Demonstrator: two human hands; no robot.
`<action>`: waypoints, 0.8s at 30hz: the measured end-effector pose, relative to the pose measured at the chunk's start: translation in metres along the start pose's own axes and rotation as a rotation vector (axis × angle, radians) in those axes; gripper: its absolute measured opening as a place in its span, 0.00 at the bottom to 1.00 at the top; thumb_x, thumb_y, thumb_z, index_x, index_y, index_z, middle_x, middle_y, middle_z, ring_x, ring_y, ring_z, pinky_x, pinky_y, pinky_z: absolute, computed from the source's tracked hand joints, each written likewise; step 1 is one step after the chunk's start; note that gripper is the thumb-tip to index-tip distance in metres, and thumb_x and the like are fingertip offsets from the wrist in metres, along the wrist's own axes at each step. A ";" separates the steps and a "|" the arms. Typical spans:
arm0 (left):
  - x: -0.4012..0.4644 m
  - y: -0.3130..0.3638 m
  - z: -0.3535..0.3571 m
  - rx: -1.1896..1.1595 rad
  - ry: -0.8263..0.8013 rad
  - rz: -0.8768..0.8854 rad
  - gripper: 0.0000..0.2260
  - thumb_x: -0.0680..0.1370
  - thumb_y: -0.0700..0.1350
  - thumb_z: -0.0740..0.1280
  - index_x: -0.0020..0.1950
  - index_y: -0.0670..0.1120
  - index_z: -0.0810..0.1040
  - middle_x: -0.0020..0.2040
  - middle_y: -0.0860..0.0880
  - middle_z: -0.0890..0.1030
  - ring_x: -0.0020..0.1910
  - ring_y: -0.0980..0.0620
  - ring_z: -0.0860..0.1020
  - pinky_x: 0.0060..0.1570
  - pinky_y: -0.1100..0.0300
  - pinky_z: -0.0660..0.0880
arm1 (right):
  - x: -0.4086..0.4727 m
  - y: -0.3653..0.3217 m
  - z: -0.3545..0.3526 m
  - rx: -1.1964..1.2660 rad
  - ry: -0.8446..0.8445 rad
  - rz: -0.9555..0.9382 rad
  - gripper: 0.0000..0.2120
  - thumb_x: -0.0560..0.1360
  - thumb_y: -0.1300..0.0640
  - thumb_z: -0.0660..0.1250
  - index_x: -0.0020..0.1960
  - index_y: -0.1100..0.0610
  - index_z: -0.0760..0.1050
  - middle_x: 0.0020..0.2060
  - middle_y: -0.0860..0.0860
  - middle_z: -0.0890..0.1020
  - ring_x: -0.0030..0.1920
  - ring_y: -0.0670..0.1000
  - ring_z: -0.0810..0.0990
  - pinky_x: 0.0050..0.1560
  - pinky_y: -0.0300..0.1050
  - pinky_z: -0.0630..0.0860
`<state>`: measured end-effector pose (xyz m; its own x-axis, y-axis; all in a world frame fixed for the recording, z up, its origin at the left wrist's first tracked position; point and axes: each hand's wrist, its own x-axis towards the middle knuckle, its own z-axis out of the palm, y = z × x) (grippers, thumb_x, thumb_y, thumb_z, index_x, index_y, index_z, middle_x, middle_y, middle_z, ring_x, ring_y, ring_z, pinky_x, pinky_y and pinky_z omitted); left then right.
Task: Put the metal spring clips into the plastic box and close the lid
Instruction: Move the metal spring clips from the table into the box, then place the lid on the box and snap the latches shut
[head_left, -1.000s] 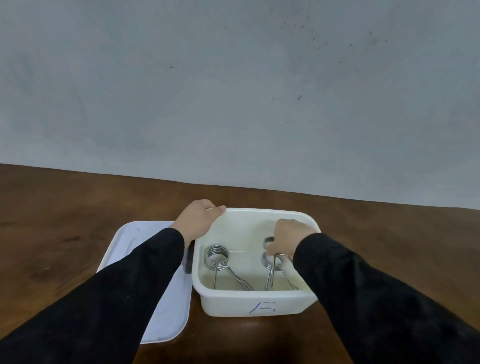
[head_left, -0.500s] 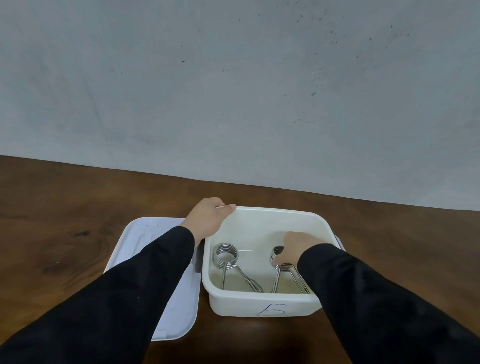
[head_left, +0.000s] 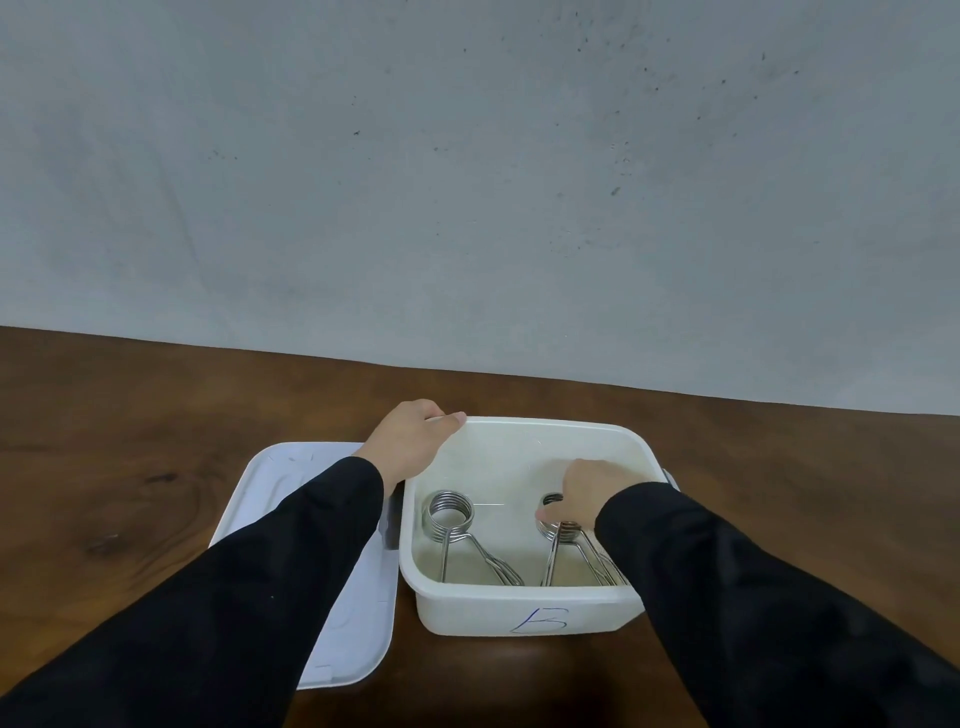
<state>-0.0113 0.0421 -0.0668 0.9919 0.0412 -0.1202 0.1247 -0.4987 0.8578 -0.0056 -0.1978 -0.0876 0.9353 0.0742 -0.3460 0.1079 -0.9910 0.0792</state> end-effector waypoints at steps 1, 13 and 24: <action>0.000 0.000 0.000 0.012 -0.004 -0.001 0.16 0.80 0.57 0.65 0.44 0.45 0.76 0.39 0.51 0.75 0.38 0.53 0.71 0.35 0.59 0.66 | -0.005 0.001 -0.005 -0.016 0.026 -0.008 0.21 0.75 0.35 0.64 0.48 0.55 0.76 0.37 0.48 0.76 0.47 0.56 0.78 0.51 0.48 0.69; -0.045 -0.037 -0.012 -0.180 0.490 -0.027 0.07 0.84 0.49 0.59 0.54 0.49 0.74 0.47 0.52 0.80 0.49 0.48 0.79 0.48 0.55 0.75 | -0.128 -0.030 -0.025 0.318 0.380 -0.362 0.23 0.80 0.39 0.56 0.37 0.54 0.74 0.32 0.49 0.77 0.36 0.52 0.75 0.39 0.50 0.74; -0.170 -0.131 0.033 0.684 0.310 0.147 0.06 0.78 0.55 0.64 0.50 0.56 0.78 0.52 0.58 0.78 0.53 0.54 0.77 0.58 0.56 0.70 | -0.168 -0.051 0.097 0.587 0.593 -0.775 0.18 0.82 0.44 0.62 0.37 0.53 0.75 0.37 0.44 0.74 0.37 0.43 0.71 0.38 0.40 0.72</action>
<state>-0.1972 0.0717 -0.1758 0.9712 0.1238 0.2035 0.0482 -0.9387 0.3412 -0.2006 -0.1707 -0.1248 0.7145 0.5753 0.3982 0.6977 -0.5431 -0.4672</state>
